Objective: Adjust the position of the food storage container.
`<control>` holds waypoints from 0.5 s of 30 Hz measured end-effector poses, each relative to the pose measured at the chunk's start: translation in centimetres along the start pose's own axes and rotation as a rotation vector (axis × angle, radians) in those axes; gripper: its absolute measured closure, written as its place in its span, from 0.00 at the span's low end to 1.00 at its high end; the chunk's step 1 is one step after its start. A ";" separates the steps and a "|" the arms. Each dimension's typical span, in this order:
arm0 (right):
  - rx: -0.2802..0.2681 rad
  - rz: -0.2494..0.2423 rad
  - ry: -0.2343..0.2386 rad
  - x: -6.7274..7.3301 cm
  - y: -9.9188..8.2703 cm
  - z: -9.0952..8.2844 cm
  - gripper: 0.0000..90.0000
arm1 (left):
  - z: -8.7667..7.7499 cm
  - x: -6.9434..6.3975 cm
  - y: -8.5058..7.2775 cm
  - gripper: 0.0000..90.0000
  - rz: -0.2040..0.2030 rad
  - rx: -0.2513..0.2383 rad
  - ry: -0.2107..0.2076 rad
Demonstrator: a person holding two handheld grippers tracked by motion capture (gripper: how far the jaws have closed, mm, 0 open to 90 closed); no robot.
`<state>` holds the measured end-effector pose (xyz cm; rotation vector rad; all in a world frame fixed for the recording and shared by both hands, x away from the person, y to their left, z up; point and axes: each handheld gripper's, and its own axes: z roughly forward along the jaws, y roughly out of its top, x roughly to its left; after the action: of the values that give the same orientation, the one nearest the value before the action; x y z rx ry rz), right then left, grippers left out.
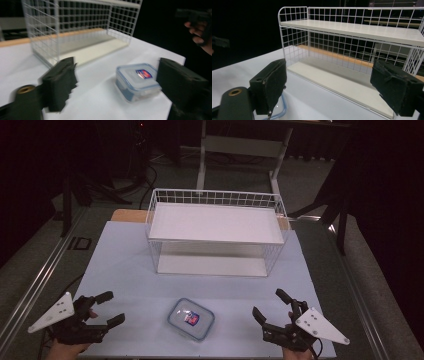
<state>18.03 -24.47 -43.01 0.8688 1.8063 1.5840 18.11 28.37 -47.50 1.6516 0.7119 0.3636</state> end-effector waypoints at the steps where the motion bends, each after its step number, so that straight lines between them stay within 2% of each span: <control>1: 0.000 0.001 0.002 -0.1 0.0 0.0 0.15 | 0.0 0.0 0.0 0.29 0.000 0.000 0.000; 2: -0.001 0.007 0.000 -0.1 0.0 0.0 0.15 | 0.6 -0.1 -0.2 0.37 0.017 0.037 -0.019; 3: -0.003 0.013 0.001 -0.1 0.0 0.0 0.15 | 1.0 -0.2 -0.4 0.45 0.023 0.052 -0.033; 4: -0.005 0.017 0.005 -0.2 0.0 -0.1 0.15 | 1.4 -0.3 -0.5 0.50 0.025 0.077 -0.042; 5: -0.004 0.021 0.005 -0.2 0.0 -0.1 0.15 | 1.4 -0.3 -0.5 0.59 0.025 0.077 -0.042; 6: -0.003 0.020 0.005 -0.2 0.0 -0.1 0.15 | 2.1 -0.4 -0.8 0.64 0.023 0.098 -0.067; 8: -0.007 0.023 0.007 -0.2 0.0 -0.1 0.15 | 3.0 -0.5 -1.2 0.76 0.018 0.142 -0.086; 10: -0.006 0.025 0.009 -0.2 0.0 -0.1 0.15 | 3.8 -0.7 -1.5 0.85 0.039 0.192 -0.088; 11: -0.006 0.025 0.009 -0.2 0.0 -0.1 0.15 | 3.8 -0.7 -1.5 0.90 0.039 0.192 -0.088; 12: -0.006 0.028 0.013 -0.2 0.0 0.0 0.15 | 4.5 -1.1 -1.8 0.94 0.077 0.218 -0.110; 13: -0.006 0.029 0.014 -0.2 0.0 0.0 0.15 | 4.9 -1.2 -1.9 1.00 0.088 0.238 -0.124; 14: -0.005 0.032 0.016 -0.2 -0.1 0.0 0.15 | 4.9 -1.2 -1.9 1.00 0.088 0.238 -0.124; 15: -0.004 0.034 0.018 -0.2 -0.1 0.1 0.15 | 5.6 -1.7 -2.3 1.00 0.116 0.262 -0.143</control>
<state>18.22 -24.60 -43.08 0.8909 1.8096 1.6209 19.63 23.13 -50.67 1.9511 0.5756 0.2385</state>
